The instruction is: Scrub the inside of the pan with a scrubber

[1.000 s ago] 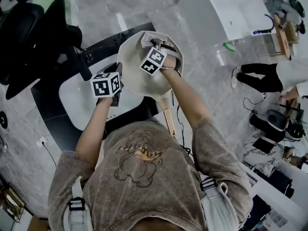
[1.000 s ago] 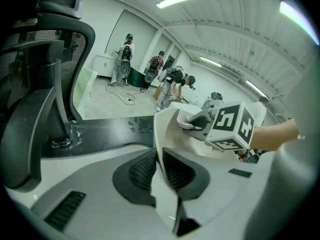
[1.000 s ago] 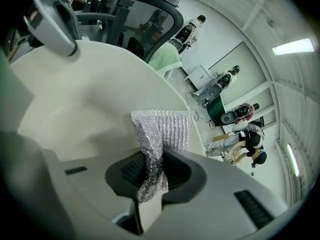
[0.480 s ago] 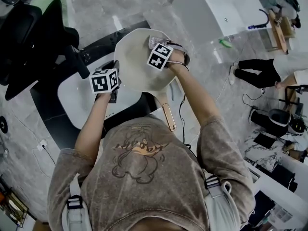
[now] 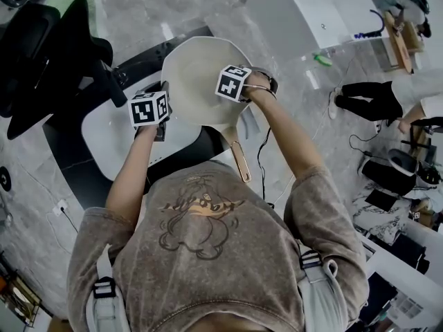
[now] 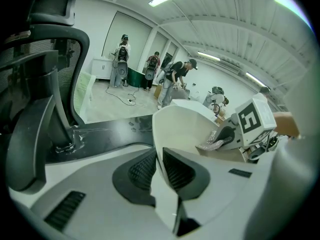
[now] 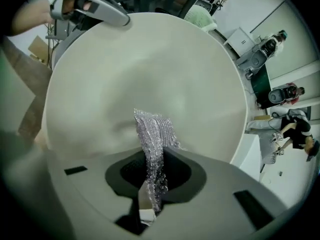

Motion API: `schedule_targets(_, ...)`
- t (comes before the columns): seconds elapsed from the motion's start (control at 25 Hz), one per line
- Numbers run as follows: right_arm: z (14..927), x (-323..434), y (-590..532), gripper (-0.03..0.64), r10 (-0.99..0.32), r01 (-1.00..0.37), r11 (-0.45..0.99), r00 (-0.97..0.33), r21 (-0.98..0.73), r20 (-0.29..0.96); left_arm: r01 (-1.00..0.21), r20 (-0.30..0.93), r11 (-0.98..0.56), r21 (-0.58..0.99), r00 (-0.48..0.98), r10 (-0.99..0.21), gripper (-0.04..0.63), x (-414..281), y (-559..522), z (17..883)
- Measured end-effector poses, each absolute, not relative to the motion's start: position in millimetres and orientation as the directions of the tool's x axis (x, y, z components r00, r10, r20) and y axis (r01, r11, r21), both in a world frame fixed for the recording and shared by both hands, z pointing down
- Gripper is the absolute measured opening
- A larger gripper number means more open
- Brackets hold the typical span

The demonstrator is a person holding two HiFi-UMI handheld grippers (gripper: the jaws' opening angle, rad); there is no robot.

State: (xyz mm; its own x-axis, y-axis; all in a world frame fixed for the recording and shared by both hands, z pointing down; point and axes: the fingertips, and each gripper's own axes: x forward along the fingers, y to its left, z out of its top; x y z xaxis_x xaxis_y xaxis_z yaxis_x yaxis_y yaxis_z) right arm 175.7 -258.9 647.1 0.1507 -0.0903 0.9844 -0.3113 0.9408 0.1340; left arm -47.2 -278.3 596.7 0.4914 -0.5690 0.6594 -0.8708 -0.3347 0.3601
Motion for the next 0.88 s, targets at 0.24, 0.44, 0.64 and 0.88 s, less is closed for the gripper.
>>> schedule_targets(0.24, 648.9, 167.1, -228.7, 0.08, 0.017, -0.341, 0.94, 0.101, 0.019, 0.995, -0.877, 0.669, -0.333, 0.348, 0.481, -0.567, 0.046, -46.5, -278.2, 596.7)
schedule_targets(0.44, 650.3, 158.1, -197.6, 0.08, 0.088, -0.352, 0.935, 0.089, -0.051, 0.992, -0.881, 0.672, -0.331, 0.338, 0.472, -0.571, 0.046, -47.1, -279.2, 596.4)
schedule_targets(0.64, 655.1, 136.2, -175.6, 0.078, 0.12, -0.311, 0.945, 0.051, -0.099, 0.991, -0.881, 0.675, -0.316, 0.351, 0.472, -0.567, 0.046, -47.2, -278.4, 597.9)
schedule_targets(0.88, 648.3, 114.1, -158.3, 0.077, 0.201, -0.361, 0.911, -0.029, -0.197, 0.979, -0.887, 0.68, -0.31, 0.343, 0.462, -0.57, 0.044, -46.4, -278.7, 596.5)
